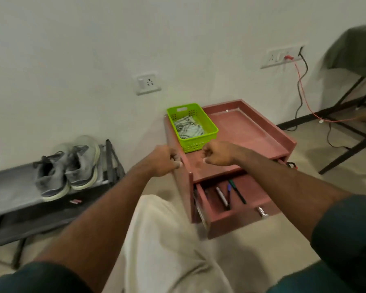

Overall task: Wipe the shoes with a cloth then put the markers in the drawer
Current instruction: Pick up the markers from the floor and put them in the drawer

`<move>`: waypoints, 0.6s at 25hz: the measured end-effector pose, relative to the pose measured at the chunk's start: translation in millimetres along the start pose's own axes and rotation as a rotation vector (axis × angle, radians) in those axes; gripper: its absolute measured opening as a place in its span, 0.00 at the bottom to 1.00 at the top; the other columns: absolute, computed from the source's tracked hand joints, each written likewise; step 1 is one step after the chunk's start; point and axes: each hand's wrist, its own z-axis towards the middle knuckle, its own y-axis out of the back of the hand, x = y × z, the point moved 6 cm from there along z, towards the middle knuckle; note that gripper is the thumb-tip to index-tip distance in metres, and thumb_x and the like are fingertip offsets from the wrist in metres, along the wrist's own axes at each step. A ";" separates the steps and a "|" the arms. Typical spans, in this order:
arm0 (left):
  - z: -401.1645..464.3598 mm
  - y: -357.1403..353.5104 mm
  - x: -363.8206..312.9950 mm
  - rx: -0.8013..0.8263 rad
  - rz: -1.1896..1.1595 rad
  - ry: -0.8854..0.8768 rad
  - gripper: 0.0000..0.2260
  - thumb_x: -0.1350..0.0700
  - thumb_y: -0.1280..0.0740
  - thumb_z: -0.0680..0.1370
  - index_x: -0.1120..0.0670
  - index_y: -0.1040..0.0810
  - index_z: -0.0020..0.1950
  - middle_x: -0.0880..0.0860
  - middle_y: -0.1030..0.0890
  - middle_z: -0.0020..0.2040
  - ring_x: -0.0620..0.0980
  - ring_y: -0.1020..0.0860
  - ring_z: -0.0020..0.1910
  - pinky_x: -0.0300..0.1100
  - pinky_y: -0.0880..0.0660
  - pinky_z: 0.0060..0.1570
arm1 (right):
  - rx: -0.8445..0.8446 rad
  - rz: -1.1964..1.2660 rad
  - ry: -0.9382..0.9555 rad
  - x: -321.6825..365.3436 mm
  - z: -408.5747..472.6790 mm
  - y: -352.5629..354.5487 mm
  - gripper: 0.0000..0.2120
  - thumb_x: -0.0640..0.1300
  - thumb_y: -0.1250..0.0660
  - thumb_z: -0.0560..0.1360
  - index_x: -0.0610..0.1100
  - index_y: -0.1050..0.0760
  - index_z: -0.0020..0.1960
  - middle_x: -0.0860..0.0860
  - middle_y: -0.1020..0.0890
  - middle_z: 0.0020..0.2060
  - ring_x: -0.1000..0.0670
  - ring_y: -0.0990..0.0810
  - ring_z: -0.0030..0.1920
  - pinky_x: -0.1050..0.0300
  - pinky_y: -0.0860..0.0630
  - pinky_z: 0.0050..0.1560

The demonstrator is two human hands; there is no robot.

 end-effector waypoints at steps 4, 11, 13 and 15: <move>-90.1 109.8 79.8 -0.174 0.248 0.125 0.08 0.54 0.27 0.76 0.56 0.16 0.52 0.54 0.15 0.48 0.52 0.18 0.48 0.47 0.20 0.53 | -0.156 -0.096 0.283 152.7 16.9 -1.3 0.20 0.47 0.32 0.76 0.48 0.25 0.67 0.44 0.19 0.61 0.41 0.26 0.67 0.49 0.33 0.68; -311.4 187.4 294.1 -0.215 0.452 0.614 0.21 0.52 0.32 0.79 0.53 0.24 0.71 0.54 0.23 0.70 0.55 0.25 0.67 0.47 0.28 0.67 | -0.103 -0.228 0.796 414.4 38.6 -111.1 0.29 0.47 0.35 0.78 0.46 0.38 0.78 0.48 0.38 0.78 0.47 0.39 0.78 0.49 0.39 0.76; -369.3 173.9 352.2 -0.171 0.453 0.692 0.26 0.54 0.32 0.79 0.53 0.30 0.77 0.54 0.28 0.75 0.54 0.28 0.72 0.45 0.31 0.68 | -0.071 -0.284 0.915 477.0 45.7 -164.0 0.31 0.47 0.35 0.78 0.45 0.39 0.78 0.47 0.40 0.79 0.48 0.42 0.79 0.48 0.40 0.76; -412.7 151.6 402.9 -0.109 0.459 0.756 0.32 0.54 0.32 0.80 0.52 0.40 0.82 0.52 0.39 0.81 0.52 0.37 0.79 0.46 0.35 0.73 | 0.000 -0.360 1.001 525.1 53.0 -220.0 0.31 0.46 0.37 0.78 0.46 0.42 0.79 0.49 0.43 0.80 0.49 0.45 0.79 0.47 0.41 0.77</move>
